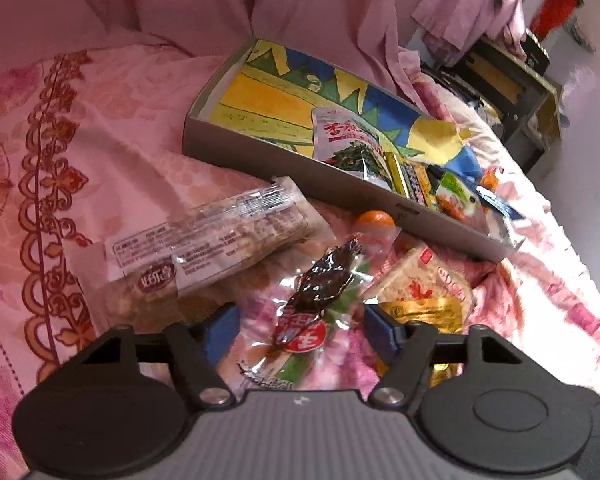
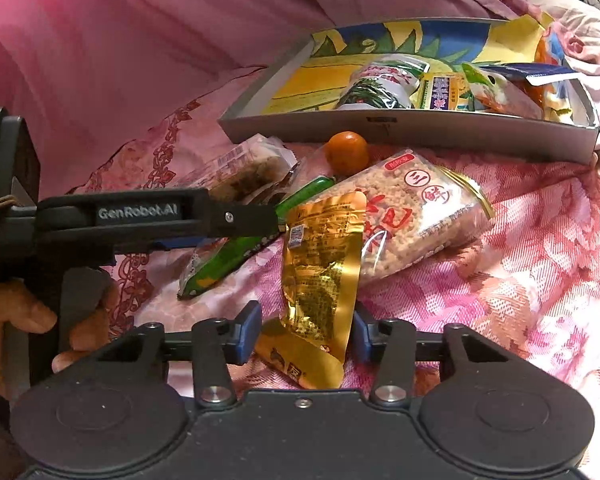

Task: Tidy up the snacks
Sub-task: 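Lift the gold pouch with the right tool while the left tool approaches the brown candy pack, then close the left tool on the brown wrapped candy pack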

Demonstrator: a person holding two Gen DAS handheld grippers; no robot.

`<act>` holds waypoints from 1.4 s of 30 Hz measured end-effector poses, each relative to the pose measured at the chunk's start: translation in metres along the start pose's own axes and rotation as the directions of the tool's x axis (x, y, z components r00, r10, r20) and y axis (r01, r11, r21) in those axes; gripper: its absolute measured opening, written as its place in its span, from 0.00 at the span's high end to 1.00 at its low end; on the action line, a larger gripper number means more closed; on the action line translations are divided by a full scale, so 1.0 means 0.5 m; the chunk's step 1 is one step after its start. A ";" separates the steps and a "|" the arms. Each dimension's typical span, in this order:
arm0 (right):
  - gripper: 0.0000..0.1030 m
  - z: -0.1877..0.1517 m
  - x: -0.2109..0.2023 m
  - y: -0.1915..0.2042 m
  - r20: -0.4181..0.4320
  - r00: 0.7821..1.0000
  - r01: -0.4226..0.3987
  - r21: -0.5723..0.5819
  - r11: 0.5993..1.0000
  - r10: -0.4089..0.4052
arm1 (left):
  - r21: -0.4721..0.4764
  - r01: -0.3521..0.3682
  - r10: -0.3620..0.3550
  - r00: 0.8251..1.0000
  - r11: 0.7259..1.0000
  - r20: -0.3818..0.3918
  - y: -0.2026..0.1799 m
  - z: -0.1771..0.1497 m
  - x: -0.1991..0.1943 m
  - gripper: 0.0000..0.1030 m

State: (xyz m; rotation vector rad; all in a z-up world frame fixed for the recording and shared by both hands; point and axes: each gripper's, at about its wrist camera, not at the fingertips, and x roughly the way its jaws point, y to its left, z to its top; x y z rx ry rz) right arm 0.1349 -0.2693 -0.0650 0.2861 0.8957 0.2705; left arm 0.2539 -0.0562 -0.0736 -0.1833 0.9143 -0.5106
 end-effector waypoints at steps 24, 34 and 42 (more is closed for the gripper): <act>0.67 -0.006 -0.049 -0.016 0.010 0.997 0.073 0.006 0.997 -0.073 | -0.060 -0.061 0.063 0.997 0.996 0.034 -0.048 -0.131 -0.115 0.47; 0.69 -0.010 -0.046 0.012 0.034 0.995 0.099 -0.092 0.991 -0.096 | -0.065 -0.095 0.097 0.995 0.993 0.031 -0.062 -0.108 -0.092 0.46; 0.69 -0.007 -0.043 0.012 0.019 0.995 0.099 -0.089 0.991 -0.098 | -0.062 -0.113 0.115 0.993 0.992 0.024 -0.072 -0.089 -0.054 0.43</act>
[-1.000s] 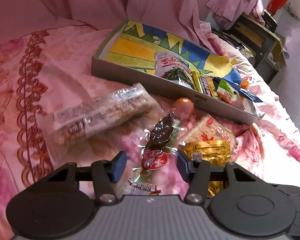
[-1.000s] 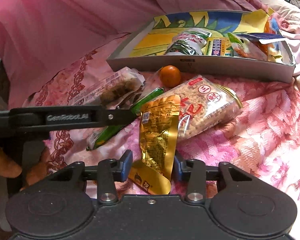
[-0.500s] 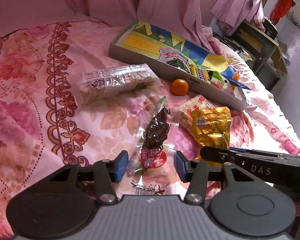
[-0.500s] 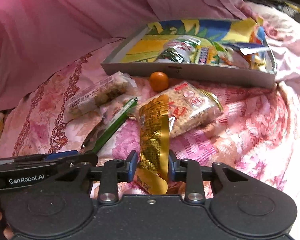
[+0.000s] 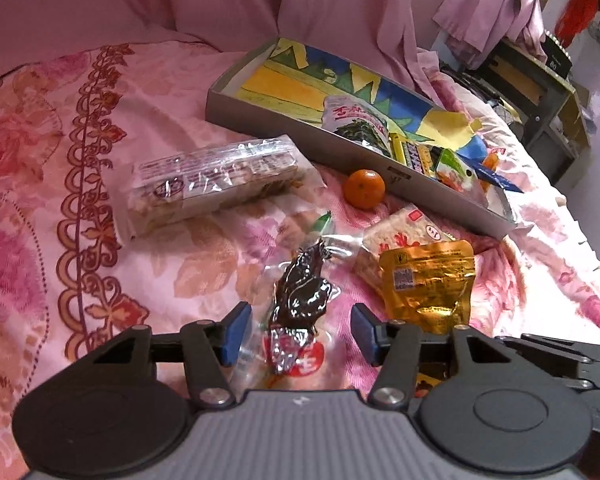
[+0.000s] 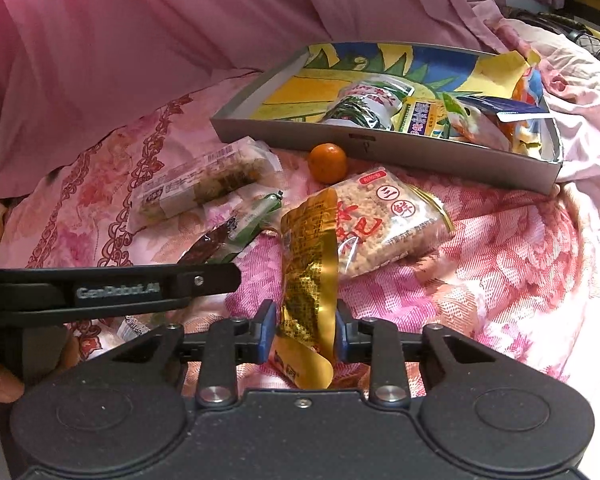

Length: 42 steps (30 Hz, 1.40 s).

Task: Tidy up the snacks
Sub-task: 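Close the left tool on the brown wrapped candy pack, then carry the gold pouch and brown candy pack over the tray with both tools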

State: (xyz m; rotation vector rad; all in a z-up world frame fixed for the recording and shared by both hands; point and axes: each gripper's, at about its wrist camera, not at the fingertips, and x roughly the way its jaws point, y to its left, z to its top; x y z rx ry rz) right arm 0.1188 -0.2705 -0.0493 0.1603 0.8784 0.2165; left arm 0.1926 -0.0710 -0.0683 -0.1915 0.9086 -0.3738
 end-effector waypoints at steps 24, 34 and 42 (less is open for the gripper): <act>0.77 0.015 -0.072 -0.002 0.117 0.993 -0.016 -0.032 0.999 0.019 | 0.017 -0.070 0.064 0.974 0.997 0.217 -0.081 0.003 -0.085 0.49; 0.77 0.063 -0.125 -0.094 0.263 0.965 -0.018 0.123 0.992 -0.015 | 0.004 -0.086 0.082 0.965 0.996 0.250 -0.126 0.081 -0.088 0.49; 0.77 0.132 -0.101 -0.190 0.406 0.914 -0.041 0.153 0.987 -0.025 | 0.067 -0.057 0.039 0.972 0.996 0.233 -0.193 0.162 -0.037 0.49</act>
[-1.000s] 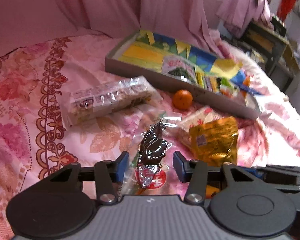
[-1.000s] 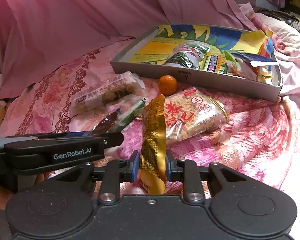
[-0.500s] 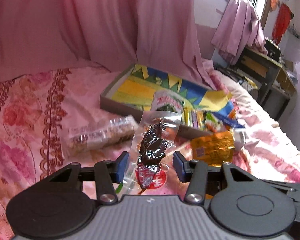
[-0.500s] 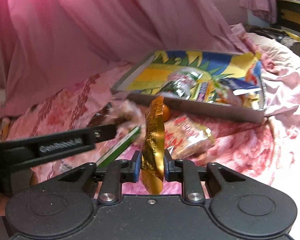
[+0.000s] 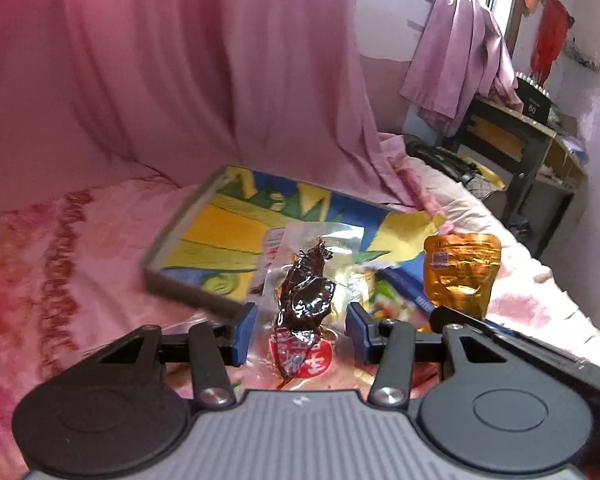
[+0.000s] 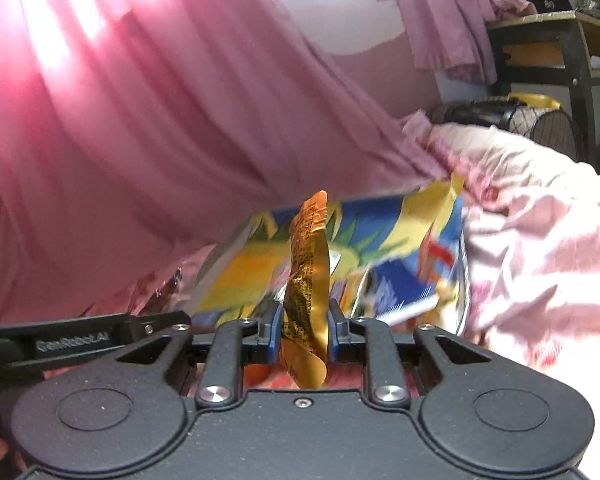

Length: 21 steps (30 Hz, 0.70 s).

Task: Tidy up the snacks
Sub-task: 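Carry the gold pouch and brown candy pack over the tray with both tools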

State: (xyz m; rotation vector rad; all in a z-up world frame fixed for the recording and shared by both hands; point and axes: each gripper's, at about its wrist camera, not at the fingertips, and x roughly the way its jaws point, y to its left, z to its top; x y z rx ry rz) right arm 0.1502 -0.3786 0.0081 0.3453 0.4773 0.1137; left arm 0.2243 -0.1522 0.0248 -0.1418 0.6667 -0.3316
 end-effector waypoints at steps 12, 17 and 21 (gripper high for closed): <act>0.76 0.062 0.099 -0.129 0.024 1.000 -0.002 0.175 0.985 -0.002 | -0.054 0.034 -0.040 0.994 0.998 -0.098 -0.043 0.098 0.160 0.49; 0.75 0.055 0.135 -0.148 -0.041 0.999 0.004 0.187 0.982 0.004 | -0.005 -0.007 0.007 0.995 1.000 -0.100 -0.056 0.107 0.217 0.49; 0.74 0.047 0.146 -0.150 -0.056 0.998 0.033 0.154 0.988 -0.025 | 0.003 -0.022 0.023 0.992 1.000 -0.124 -0.060 0.102 0.256 0.49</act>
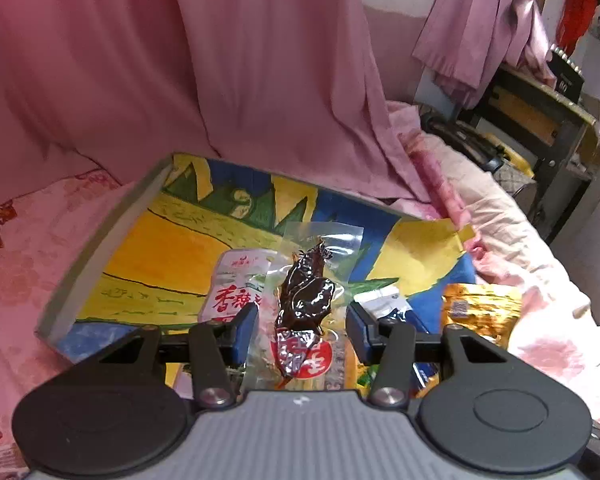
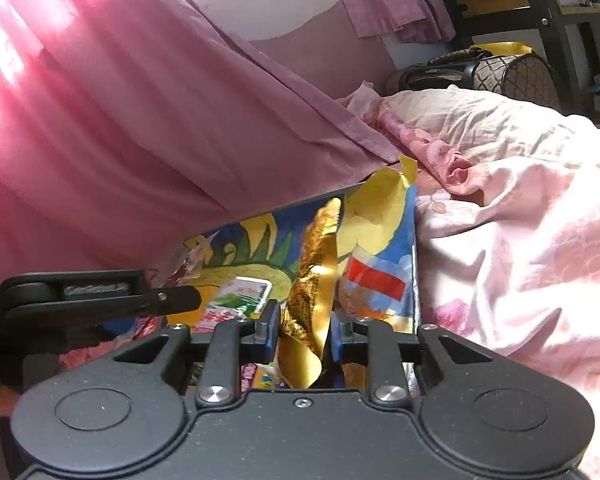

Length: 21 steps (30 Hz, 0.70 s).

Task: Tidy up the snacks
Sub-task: 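Carry the gold pouch and brown candy pack over the tray with both tools, then open the right tool to drop the gold pouch while the left tool releases the candy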

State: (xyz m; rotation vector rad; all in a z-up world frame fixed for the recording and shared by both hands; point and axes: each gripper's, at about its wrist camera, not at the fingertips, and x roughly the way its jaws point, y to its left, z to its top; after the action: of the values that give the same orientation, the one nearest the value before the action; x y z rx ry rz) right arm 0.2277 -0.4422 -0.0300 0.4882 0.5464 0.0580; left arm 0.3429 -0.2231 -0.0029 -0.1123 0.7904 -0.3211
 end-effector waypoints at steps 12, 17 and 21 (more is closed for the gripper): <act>0.72 -0.015 0.005 0.017 0.038 0.999 0.040 -0.086 0.995 -0.036 | 0.064 0.015 -0.014 1.000 0.998 -0.016 -0.015 -0.024 0.057 0.49; 0.70 -0.019 0.003 0.020 0.045 0.998 0.051 -0.090 0.995 -0.047 | 0.083 0.024 -0.022 0.999 0.996 -0.028 -0.018 -0.033 0.058 0.49; 0.66 -0.020 0.002 0.021 0.041 0.998 0.055 -0.090 0.994 -0.052 | 0.083 0.018 -0.015 0.999 0.996 -0.037 -0.017 -0.035 0.060 0.49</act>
State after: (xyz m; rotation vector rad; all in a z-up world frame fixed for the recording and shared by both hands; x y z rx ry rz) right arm 0.2244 -0.4287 -0.0331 0.3849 0.5161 0.0221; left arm 0.3480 -0.2407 -0.0338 -0.0347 0.8108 -0.3724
